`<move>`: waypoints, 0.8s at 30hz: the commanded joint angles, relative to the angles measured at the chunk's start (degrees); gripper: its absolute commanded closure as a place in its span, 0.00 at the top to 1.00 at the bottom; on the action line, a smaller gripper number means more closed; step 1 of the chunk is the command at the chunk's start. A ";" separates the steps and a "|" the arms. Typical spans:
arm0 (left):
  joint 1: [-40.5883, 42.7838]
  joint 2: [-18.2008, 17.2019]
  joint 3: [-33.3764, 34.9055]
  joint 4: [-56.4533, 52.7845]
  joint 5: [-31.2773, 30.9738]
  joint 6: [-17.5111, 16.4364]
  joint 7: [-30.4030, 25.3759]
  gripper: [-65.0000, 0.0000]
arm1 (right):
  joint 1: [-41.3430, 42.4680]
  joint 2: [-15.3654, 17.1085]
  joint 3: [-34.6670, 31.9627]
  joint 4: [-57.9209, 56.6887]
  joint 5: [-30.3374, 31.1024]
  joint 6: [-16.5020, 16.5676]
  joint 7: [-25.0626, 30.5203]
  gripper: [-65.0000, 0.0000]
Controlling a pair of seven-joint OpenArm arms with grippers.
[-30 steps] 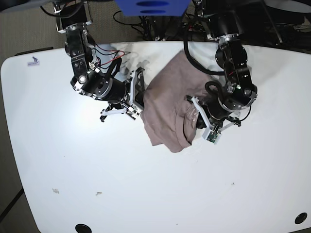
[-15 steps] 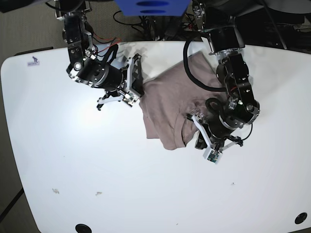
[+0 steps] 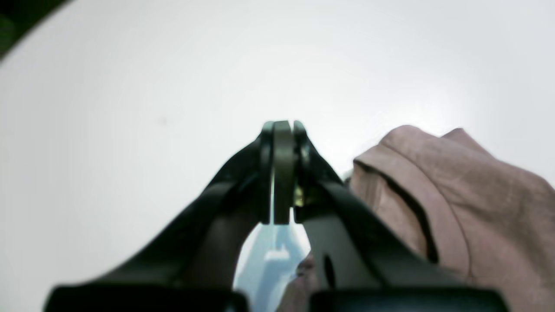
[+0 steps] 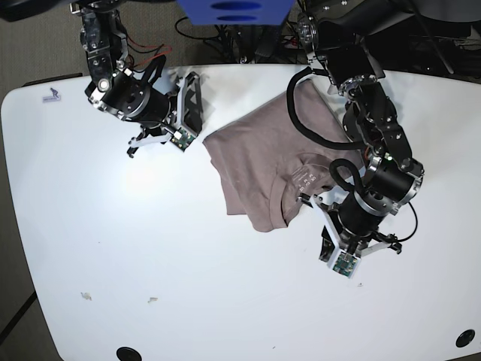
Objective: Fold the T-shirt properly
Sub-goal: 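Push the shirt's sides inward with both grippers to square the bundle, then lower the right gripper onto the shirt's collar edge and pinch it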
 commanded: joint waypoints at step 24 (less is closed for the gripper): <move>8.63 -9.74 -18.93 3.11 -0.66 0.16 3.78 0.00 | -1.17 0.04 -22.48 -4.91 0.79 0.23 0.95 0.00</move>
